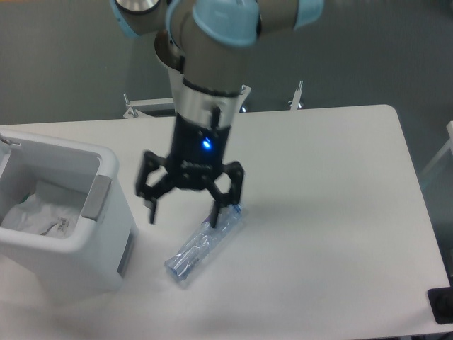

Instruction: Place the trash in the trash can

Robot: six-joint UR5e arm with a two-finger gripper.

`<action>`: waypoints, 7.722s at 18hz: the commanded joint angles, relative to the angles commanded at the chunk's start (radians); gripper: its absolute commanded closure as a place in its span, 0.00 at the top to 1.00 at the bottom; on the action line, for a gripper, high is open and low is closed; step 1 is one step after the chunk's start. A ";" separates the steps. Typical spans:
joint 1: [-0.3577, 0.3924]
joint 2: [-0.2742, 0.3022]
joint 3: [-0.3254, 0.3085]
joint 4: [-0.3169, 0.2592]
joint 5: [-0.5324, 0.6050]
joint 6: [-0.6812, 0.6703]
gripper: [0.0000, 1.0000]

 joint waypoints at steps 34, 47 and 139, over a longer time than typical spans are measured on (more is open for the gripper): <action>-0.158 -0.252 -0.080 -0.060 0.155 0.517 1.00; -0.192 -0.353 -0.018 -0.069 0.230 0.531 1.00; 0.132 0.081 -0.020 0.021 -0.463 0.501 1.00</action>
